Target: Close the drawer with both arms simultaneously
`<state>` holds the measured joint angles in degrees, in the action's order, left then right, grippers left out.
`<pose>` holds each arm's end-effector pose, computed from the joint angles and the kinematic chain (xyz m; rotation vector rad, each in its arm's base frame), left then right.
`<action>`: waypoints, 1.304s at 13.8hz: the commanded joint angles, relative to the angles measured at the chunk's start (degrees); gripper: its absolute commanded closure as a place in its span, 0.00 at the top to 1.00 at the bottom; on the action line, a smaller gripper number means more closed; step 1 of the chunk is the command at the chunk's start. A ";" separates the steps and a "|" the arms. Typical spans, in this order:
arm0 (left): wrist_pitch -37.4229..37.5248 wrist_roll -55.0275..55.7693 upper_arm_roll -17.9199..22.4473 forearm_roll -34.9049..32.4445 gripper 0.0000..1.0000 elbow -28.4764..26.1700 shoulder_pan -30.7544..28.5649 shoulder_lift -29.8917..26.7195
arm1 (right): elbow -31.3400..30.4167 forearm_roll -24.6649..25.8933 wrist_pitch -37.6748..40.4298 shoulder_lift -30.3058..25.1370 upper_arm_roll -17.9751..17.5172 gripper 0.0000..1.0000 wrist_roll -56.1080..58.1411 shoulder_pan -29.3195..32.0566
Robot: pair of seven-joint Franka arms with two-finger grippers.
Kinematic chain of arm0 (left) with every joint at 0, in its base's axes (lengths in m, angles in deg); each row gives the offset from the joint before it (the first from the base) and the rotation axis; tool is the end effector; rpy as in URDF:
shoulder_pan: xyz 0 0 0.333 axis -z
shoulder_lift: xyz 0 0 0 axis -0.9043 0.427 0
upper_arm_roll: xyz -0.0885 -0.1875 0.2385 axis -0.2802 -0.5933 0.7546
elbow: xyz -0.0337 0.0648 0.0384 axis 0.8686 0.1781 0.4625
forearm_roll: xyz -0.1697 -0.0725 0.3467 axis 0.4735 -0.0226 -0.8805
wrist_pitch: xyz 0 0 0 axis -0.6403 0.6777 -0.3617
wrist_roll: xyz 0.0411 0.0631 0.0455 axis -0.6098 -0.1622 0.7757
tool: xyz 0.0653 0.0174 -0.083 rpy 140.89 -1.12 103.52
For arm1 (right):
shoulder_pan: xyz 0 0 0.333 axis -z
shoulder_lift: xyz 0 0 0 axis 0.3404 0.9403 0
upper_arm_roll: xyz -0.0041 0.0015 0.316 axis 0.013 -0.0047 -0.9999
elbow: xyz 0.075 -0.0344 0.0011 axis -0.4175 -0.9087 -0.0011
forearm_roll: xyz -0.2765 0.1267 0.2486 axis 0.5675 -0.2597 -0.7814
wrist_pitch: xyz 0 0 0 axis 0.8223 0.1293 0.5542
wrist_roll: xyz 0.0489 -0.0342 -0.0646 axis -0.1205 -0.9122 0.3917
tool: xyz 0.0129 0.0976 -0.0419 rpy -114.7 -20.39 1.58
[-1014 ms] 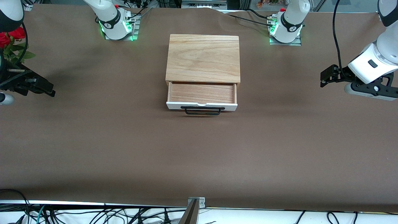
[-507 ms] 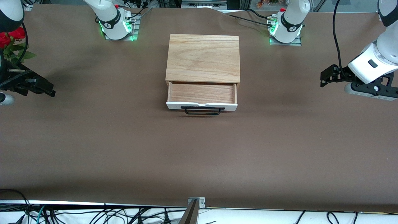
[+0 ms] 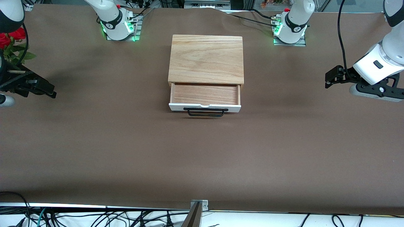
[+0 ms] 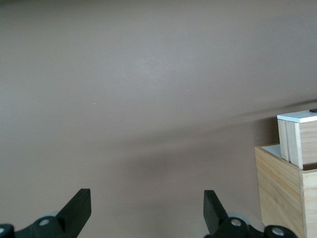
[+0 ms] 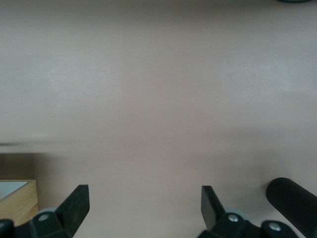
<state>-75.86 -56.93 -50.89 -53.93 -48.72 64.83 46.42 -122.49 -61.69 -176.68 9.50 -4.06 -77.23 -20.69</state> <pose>0.5801 -0.0582 0.5953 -3.1212 0.2692 0.0582 0.6079 -0.0001 0.5875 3.1249 -0.0512 0.0335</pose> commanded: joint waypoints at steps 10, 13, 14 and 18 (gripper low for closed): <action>1.24 -0.46 -0.69 -0.68 1.00 1.16 0.33 -0.14 | 0.47 -0.92 -0.17 0.52 -0.36 1.00 0.43 0.62; 1.24 -0.46 -0.69 -0.68 1.00 1.16 0.33 -0.14 | 0.47 -1.01 -0.17 0.61 -0.36 1.00 0.08 0.62; 1.24 -0.46 -0.69 -0.77 1.00 1.16 0.33 -0.05 | 0.47 -1.01 -0.17 0.61 -0.36 1.00 -0.27 0.53; 1.24 -0.64 -1.22 -0.16 1.00 1.16 0.42 -0.05 | 0.47 -4.25 -0.25 1.92 -0.36 1.00 -0.36 0.53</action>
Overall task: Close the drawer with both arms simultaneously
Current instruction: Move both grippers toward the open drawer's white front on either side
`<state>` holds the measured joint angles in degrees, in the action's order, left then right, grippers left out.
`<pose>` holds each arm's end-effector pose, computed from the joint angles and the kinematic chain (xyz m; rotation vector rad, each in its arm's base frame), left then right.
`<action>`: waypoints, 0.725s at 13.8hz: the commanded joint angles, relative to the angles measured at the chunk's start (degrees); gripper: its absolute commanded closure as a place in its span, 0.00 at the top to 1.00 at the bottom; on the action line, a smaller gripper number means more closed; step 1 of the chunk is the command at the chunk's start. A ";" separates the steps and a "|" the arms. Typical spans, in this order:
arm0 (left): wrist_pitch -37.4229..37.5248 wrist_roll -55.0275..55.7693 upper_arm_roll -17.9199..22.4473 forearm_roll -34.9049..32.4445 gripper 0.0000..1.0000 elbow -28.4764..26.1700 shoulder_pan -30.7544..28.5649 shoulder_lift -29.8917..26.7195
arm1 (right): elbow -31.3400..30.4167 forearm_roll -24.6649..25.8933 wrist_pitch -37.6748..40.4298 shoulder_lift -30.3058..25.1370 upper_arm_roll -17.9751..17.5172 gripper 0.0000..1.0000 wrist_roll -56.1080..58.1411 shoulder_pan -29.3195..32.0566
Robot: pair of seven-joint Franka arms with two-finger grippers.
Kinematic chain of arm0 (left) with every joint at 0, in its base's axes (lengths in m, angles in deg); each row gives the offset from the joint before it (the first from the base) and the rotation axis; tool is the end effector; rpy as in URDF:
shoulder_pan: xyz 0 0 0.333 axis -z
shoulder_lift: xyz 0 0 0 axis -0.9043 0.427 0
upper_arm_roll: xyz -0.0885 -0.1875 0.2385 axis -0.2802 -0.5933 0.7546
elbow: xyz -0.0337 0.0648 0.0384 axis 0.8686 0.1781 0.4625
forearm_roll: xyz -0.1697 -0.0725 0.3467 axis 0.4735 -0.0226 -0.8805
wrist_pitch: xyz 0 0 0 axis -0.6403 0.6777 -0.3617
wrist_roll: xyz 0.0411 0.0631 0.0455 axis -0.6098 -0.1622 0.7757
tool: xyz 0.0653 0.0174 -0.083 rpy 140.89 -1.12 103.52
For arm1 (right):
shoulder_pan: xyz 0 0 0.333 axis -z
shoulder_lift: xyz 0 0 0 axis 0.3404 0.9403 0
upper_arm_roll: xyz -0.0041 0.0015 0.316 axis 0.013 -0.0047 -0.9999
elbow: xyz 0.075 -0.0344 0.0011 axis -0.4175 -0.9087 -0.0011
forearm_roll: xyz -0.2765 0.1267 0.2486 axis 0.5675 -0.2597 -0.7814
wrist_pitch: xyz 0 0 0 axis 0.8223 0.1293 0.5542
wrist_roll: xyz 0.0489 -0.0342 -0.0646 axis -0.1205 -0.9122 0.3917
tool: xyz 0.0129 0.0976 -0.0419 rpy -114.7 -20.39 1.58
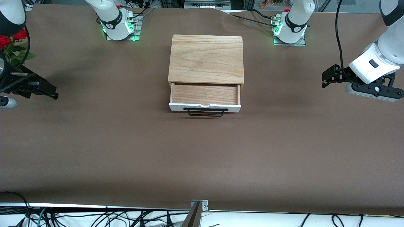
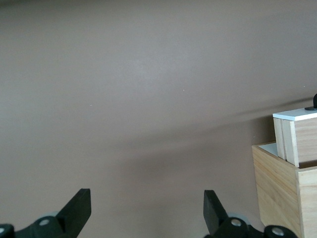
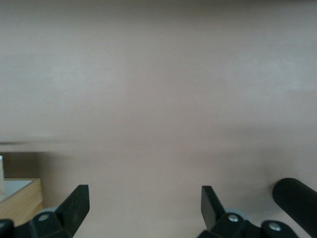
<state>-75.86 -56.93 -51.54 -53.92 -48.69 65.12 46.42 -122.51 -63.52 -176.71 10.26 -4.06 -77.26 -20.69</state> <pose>0.5791 -0.0674 0.5956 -3.1199 0.2948 0.0571 0.6112 0.0031 0.5793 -3.1257 0.0556 -0.0122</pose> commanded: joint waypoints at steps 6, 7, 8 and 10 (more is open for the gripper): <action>1.50 -0.55 -1.80 4.76 1.00 0.69 0.13 0.04 | 0.49 -10.40 -4.24 7.30 -1.50 1.00 -0.41 -4.12; 1.50 -0.55 -2.85 4.77 1.00 0.60 0.22 0.21 | 0.49 -13.04 -6.61 8.88 -1.59 1.00 -0.41 -5.43; 1.41 -0.55 -3.81 4.77 1.00 0.69 0.22 0.48 | 0.58 -14.54 -8.98 10.73 -1.59 1.00 -0.50 -7.54; 1.15 -0.64 -3.91 5.29 1.00 0.95 0.83 1.87 | 1.88 -16.30 -14.34 15.03 -1.59 1.00 -0.33 -11.76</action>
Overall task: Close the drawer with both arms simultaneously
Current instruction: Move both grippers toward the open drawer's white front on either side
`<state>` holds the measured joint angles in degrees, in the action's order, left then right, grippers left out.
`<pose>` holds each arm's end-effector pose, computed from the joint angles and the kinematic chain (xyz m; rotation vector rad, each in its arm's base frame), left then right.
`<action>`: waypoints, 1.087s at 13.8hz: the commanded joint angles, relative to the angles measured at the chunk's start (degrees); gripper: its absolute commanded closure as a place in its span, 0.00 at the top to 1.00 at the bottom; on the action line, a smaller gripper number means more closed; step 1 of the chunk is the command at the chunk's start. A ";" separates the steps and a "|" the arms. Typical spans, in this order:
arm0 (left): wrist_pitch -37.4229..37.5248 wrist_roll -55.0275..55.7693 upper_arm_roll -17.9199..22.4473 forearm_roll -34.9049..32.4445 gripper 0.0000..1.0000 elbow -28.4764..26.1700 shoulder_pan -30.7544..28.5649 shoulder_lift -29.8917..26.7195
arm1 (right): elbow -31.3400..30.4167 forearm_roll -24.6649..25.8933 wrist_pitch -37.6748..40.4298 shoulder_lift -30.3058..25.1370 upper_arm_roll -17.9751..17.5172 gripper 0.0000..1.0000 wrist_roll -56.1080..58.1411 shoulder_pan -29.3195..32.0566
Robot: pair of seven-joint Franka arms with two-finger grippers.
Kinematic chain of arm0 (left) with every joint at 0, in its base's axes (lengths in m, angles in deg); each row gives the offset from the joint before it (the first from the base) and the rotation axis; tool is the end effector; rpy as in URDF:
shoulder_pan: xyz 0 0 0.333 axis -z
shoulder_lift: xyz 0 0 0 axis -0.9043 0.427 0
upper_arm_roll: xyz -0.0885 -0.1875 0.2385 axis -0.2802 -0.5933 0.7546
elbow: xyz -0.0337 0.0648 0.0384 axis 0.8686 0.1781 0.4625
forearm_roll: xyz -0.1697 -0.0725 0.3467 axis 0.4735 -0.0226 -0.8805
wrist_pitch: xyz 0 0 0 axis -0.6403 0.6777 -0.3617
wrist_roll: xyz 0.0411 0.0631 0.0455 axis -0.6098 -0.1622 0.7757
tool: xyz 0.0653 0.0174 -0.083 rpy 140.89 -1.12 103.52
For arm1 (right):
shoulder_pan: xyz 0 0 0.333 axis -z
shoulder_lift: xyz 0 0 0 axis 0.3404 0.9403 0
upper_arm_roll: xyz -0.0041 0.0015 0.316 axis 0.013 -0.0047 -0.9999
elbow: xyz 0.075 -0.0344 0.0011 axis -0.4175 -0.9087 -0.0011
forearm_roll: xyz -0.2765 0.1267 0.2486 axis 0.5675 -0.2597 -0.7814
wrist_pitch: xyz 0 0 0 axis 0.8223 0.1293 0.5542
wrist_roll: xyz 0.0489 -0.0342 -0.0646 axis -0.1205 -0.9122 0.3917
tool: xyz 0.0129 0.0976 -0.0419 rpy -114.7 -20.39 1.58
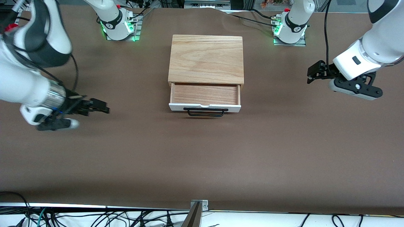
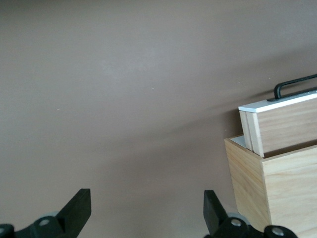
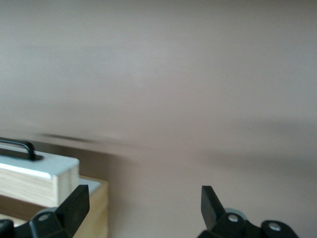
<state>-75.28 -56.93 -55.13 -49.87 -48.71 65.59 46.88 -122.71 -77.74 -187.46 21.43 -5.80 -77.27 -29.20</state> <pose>0.5725 -0.1138 0.5907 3.0468 -0.3945 -0.0902 0.6549 0.1389 0.4720 -2.8791 -0.1037 0.0449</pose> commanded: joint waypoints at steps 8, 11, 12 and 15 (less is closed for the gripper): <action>-13.90 0.42 -0.67 17.20 1.00 0.10 5.81 13.71 | 7.37 -6.04 -15.21 16.71 0.06 1.00 -0.05 -14.16; -17.26 0.42 -0.67 19.86 1.00 0.01 8.18 17.93 | 7.63 -8.43 -15.22 18.03 0.15 1.00 -0.23 -16.63; -18.49 0.42 -0.67 21.78 1.00 0.01 9.32 19.43 | 7.63 -8.51 -15.22 18.21 0.06 1.00 -0.06 -16.89; -24.37 0.50 -0.67 24.88 1.00 0.01 11.87 22.95 | 7.55 -8.95 -14.95 19.70 0.06 1.00 -0.14 -18.65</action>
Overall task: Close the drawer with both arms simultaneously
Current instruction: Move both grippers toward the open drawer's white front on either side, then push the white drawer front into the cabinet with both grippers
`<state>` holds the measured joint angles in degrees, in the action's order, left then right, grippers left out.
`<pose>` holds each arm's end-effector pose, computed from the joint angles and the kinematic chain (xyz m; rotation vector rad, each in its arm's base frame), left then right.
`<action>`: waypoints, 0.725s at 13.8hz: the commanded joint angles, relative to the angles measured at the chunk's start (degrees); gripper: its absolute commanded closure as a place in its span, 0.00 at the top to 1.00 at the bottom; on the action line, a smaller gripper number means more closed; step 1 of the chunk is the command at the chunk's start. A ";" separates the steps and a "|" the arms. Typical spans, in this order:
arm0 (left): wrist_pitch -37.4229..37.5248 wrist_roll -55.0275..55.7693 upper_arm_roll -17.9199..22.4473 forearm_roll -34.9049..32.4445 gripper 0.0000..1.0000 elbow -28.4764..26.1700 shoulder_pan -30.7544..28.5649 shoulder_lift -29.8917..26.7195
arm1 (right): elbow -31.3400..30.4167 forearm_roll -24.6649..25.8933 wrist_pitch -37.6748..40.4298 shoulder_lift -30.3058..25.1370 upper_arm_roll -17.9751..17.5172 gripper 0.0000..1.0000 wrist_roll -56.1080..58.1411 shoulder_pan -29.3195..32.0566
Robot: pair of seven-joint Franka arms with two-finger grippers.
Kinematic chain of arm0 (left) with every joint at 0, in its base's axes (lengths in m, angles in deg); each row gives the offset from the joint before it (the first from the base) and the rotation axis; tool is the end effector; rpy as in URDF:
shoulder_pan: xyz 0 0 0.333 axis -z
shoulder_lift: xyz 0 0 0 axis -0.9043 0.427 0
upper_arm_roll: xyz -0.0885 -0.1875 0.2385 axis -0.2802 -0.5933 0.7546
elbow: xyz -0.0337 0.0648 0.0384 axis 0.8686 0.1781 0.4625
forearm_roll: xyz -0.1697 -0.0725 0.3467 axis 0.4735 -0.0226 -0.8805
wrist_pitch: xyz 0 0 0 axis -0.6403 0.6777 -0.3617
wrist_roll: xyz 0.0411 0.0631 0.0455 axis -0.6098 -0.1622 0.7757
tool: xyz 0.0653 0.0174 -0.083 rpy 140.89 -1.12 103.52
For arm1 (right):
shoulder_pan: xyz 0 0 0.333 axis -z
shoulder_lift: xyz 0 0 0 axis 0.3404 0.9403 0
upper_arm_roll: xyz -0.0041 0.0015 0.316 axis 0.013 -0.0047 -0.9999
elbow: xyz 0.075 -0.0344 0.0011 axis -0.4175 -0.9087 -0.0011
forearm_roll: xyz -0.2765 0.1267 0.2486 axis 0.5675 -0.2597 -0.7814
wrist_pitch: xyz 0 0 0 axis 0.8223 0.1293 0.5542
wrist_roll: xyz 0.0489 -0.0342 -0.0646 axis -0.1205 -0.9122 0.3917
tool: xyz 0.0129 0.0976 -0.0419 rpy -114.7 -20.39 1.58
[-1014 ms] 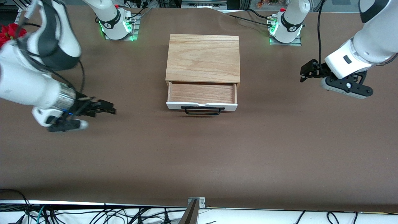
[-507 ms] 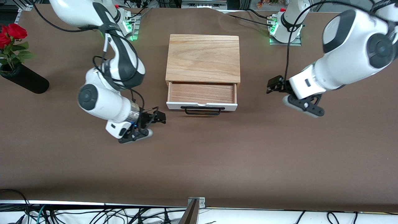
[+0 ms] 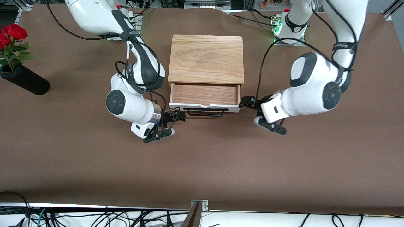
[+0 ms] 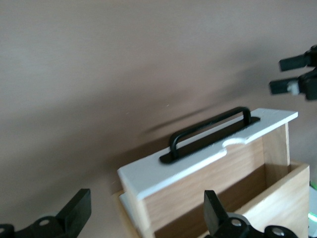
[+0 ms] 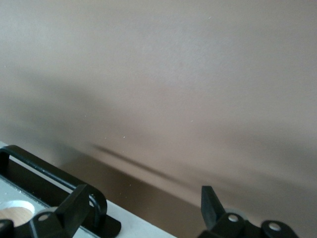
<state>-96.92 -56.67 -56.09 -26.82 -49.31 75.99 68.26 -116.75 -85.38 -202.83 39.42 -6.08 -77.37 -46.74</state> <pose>0.6289 -0.2720 0.3908 2.6218 -0.3316 -0.1882 0.6420 0.3601 0.3255 -2.7556 -0.3486 0.0590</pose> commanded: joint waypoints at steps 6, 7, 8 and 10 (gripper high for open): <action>-14.33 0.42 0.29 8.60 1.00 -5.44 3.59 3.42 | 1.41 -2.19 2.34 2.85 0.34 1.00 -1.97 -2.52; -15.74 0.42 0.29 8.69 1.00 -6.94 3.68 3.42 | 1.41 -2.19 3.04 2.77 0.34 1.00 -1.97 -2.69; -16.19 0.34 0.20 9.21 1.00 -7.56 3.68 3.59 | 1.50 -2.19 3.75 2.59 0.34 1.00 -2.23 -2.70; -16.20 0.34 -0.50 12.89 1.00 -8.88 3.68 3.60 | 1.50 -2.19 5.07 2.24 0.34 1.00 -2.50 -2.70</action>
<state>-111.87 -56.09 -56.30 -17.44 -56.10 79.27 72.65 -116.31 -86.60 -199.97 41.77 -6.08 -78.89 -48.95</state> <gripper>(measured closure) 0.000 0.000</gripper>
